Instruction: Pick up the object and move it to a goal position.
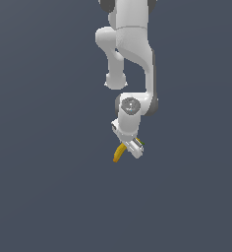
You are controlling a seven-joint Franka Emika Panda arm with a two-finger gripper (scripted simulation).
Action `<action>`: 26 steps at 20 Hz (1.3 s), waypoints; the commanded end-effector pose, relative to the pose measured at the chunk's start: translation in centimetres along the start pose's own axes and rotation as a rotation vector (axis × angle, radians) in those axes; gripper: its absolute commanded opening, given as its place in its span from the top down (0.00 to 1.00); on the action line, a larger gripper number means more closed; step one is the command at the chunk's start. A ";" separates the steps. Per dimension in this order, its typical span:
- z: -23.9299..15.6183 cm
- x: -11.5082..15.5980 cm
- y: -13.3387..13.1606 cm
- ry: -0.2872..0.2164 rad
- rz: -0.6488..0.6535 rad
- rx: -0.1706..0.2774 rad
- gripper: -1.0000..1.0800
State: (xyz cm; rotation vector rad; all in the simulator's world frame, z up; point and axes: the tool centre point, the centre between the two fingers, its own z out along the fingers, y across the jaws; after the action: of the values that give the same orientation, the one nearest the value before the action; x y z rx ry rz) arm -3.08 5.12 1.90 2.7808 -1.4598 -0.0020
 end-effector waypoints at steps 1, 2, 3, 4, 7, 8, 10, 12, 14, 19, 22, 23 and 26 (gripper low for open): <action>0.0 0.0 -0.1 0.001 -0.001 0.001 1.00; 0.0 0.0 -0.1 0.001 -0.001 0.001 1.00; 0.0 0.0 0.0 0.000 0.000 0.000 1.00; 0.0 0.0 0.0 0.000 0.000 0.000 1.00; 0.0 -0.1 0.3 0.000 0.000 0.000 1.00; -0.1 -0.1 0.4 0.000 0.000 0.000 1.00; -0.2 -0.2 0.8 0.000 0.000 0.000 1.00; -0.3 -0.4 1.4 0.000 0.000 0.000 1.00; -0.5 -0.6 2.1 0.000 0.000 0.000 1.00; -1.1 -1.1 4.4 0.000 -0.001 0.001 1.00; -1.5 -1.4 5.6 0.000 -0.001 0.001 1.00; -1.6 -1.5 6.0 0.000 -0.001 0.001 1.00; -1.8 -1.7 6.8 0.000 -0.001 0.001 1.00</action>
State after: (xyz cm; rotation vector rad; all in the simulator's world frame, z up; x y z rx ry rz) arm -9.26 2.85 3.51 2.7810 -1.4587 -0.0033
